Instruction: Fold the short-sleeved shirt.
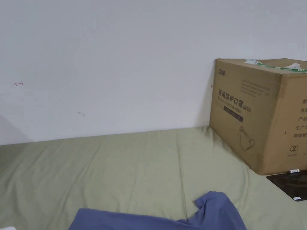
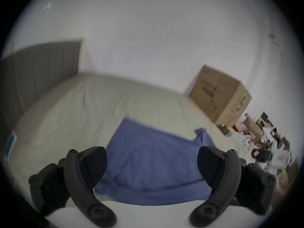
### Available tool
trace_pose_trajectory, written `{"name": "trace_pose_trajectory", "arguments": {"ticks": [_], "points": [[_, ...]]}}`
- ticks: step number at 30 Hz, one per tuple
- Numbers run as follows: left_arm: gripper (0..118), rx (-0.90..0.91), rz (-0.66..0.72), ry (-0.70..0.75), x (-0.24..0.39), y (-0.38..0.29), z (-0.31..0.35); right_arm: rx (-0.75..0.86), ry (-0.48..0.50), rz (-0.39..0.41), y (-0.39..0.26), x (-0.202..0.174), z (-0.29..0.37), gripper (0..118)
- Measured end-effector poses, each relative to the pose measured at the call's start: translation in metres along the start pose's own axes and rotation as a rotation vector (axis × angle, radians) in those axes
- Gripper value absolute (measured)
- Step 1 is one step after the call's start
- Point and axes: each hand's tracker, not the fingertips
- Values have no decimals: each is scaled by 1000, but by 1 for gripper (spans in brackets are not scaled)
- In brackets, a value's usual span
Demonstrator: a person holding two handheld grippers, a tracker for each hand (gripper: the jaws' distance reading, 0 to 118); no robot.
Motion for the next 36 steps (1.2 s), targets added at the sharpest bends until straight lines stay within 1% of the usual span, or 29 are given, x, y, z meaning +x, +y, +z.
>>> {"name": "trace_pose_trajectory", "arguments": {"ticks": [2, 4, 5, 6, 7, 8, 9, 11, 13, 15, 16, 18, 20, 22, 23, 24, 25, 26, 27, 28, 29, 30, 32, 34, 36], "points": [[106, 121, -91, 12, 20, 10, 10, 172, 59, 56, 10, -16, 14, 97], [99, 243, -139, -1, 36, 13, 19, 286, 27, 106, 14, -35, 18, 91], [84, 270, -140, -7, 43, 14, 20, 329, 22, 124, 16, -42, 20, 73], [60, 281, -141, -8, 50, 16, 18, 328, -11, 138, 14, -51, 13, 42], [19, 280, -147, 18, 58, 17, 13, 330, -33, 155, 15, -57, 7, 2], [0, 286, -159, 56, 62, 18, 8, 345, -44, 166, 15, -61, 4, 1], [0, 291, -150, 44, 64, 19, 4, 328, -24, 156, 17, -60, -4, 1], [0, 272, -99, -15, 66, 23, -4, 317, -26, 157, 19, -65, -13, 0], [0, 269, -87, 14, 68, 25, -13, 313, -16, 130, 22, -67, -16, 0], [0, 261, -86, -2, 63, 39, -24, 315, -1, 125, 24, -67, -17, 0], [0, 204, -91, -27, 59, 51, -40, 315, 9, 131, 25, -67, -18, 0], [0, 29, -63, -75, 45, 82, -78, 294, 41, 155, 26, -66, -22, 0], [0, -232, -53, -89, 26, 106, -137, 273, 58, 161, 25, -65, -28, 0], [0, -465, -34, -100, -2, 113, -201, 242, 70, 160, 22, -64, -35, 0], [0, -516, -46, -101, -14, 107, -224, 222, 73, 160, 20, -63, -41, 0], [0, -576, -111, -75, -25, 99, -250, 198, 70, 165, 18, -62, -47, 0], [0, -622, -189, -5, -35, 91, -274, 173, 64, 174, 16, -60, -53, 0], [12, -656, -247, 35, -45, 84, -291, 154, 60, 177, 13, -57, -60, 0], [49, -681, -282, 60, -56, 76, -308, 134, 54, 174, 10, -54, -67, 0], [100, -713, -295, 74, -66, 64, -321, 118, 46, 163, 7, -50, -74, 0], [105, -747, -276, 79, -76, 55, -334, 100, 42, 151, 3, -46, -79, 0], [101, -779, -249, 68, -89, 46, -345, 68, 35, 133, 0, -42, -87, 0], [102, -787, -204, 82, -110, 33, -361, 16, 15, 102, -7, -35, -101, 0], [102, -790, -198, 110, -127, 18, -376, -25, 2, 80, -14, -28, -112, 0], [102, -797, -193, 111, -143, 4, -389, -42, 2, 76, -19, -24, -121, 0]]}}
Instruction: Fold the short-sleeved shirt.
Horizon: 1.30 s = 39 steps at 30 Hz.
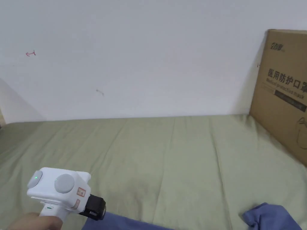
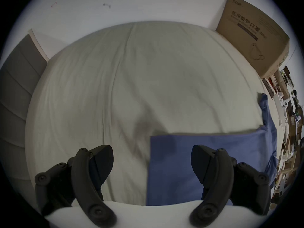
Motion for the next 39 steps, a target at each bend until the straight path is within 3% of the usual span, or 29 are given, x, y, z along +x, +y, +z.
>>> {"name": "trace_pose_trajectory", "arguments": {"ticks": [3, 6, 12, 14, 15, 17, 18, 19, 22, 23, 24, 25, 26, 27, 30, 34, 35, 36, 37, 39], "points": [[102, -36, -1, -20, -7, 0, -31, -24, -9, 6, -5, 1, -7, 0], [118, -19, 26, -124, -8, -4, -49, -57, -2, 0, -9, 0, -13, 0], [117, 31, -38, -38, 4, -11, -45, -97, 5, 0, -14, -4, -24, 0], [99, 91, -163, 20, 21, -21, -33, -128, -1, -6, -17, 3, -22, 0], [83, 129, -194, 20, 27, -24, -24, -129, 10, -8, -16, 5, -23, 0], [8, 149, -229, 11, 36, -32, -10, -136, 46, 0, -13, 7, -29, 0], [2, 158, -261, 8, 42, -35, -4, -154, 55, -15, -10, 9, -35, 0], [2, 160, -278, 75, 47, -38, 4, -178, 68, -29, -3, 14, -43, 0], [2, 172, -228, 34, 47, -44, 28, -220, 94, -77, 24, 45, -75, 1], [2, 192, -198, 39, 45, -46, 36, -243, 83, -99, 32, 53, -88, 15], [2, 208, -171, 31, 40, -47, 45, -298, 78, -135, 41, 64, -107, 49], [2, 222, -137, -5, 37, -49, 54, -400, 66, -203, 46, 80, -125, 103], [2, 236, -125, -18, 36, -52, 62, -490, 28, -232, 50, 91, -145, 103], [2, 239, -137, -2, 35, -55, 70, -571, -28, -247, 49, 101, -167, 112], [2, 267, -140, 1, 34, -62, 86, -591, -99, -282, 39, 126, -202, 117], [2, 243, -136, 9, 32, -69, 92, -681, -244, -170, 33, 147, -251, 116], [2, 232, -140, 15, 31, -70, 92, -699, -274, -148, 32, 152, -262, 113], [2, 225, -142, 18, 30, -70, 91, -750, -239, -125, 38, 135, -207, 108], [2, 216, -144, 19, 30, -71, 91, -838, -231, -117, 21, 137, -226, 97], [2, 205, -143, 24, 30, -73, 92, -906, -245, -78, 20, 131, -223, 90]]}}
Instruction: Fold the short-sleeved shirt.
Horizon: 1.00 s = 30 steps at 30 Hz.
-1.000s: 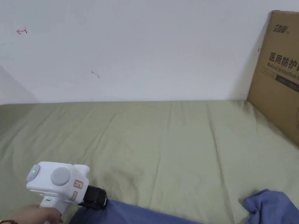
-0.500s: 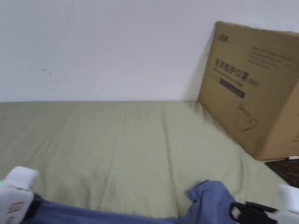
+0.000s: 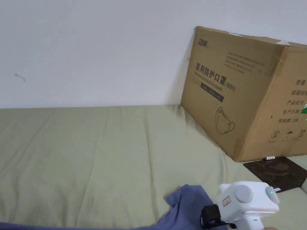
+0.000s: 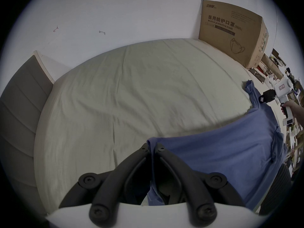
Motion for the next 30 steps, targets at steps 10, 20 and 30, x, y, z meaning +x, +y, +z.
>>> {"name": "trace_pose_trajectory", "arguments": {"ticks": [10, 20, 30], "points": [[2, 54, 103, 41, -4, -13, 53, 370, 50, 179, -24, -57, 60, 0], [2, 334, 200, 29, -11, 16, 212, 709, 241, 136, -44, -41, 260, 0], [2, 531, 275, 75, -31, 104, 283, 894, 240, 135, 24, -79, 387, 0]]}}
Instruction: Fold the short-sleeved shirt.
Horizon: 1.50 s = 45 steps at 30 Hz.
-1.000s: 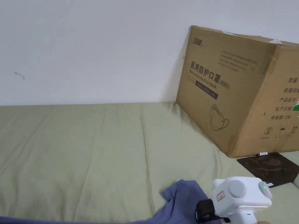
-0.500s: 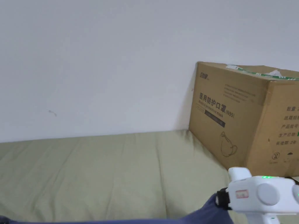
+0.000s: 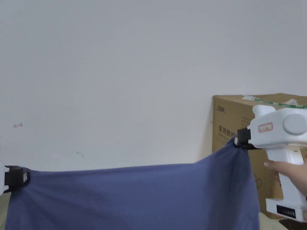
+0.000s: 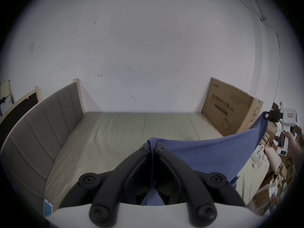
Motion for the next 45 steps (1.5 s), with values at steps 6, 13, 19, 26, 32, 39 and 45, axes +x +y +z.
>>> {"name": "trace_pose_trajectory", "arguments": {"ticks": [6, 13, 19, 26, 32, 39, 45], "points": [[2, 85, -15, 40, 2, 68, -43, 109, -14, 36, 91, -27, -35, 0], [2, 169, 9, 96, 1, 121, -107, 215, -86, 99, 165, -53, -80, 0], [2, 209, 43, 151, 5, 129, -147, 276, -134, 144, 179, -71, -105, 0], [2, 92, 53, 180, 12, 51, -194, 155, -188, 144, 81, -56, -174, 0], [2, -259, 152, 109, 16, -148, -218, -201, -175, 10, -140, 1, -219, 0], [2, -455, 93, 61, 1, -327, -109, -509, -70, 134, -365, 74, -108, 0], [2, -539, 120, 3, -26, -369, -1, -591, -6, -87, -415, 132, 22, 0]]}}
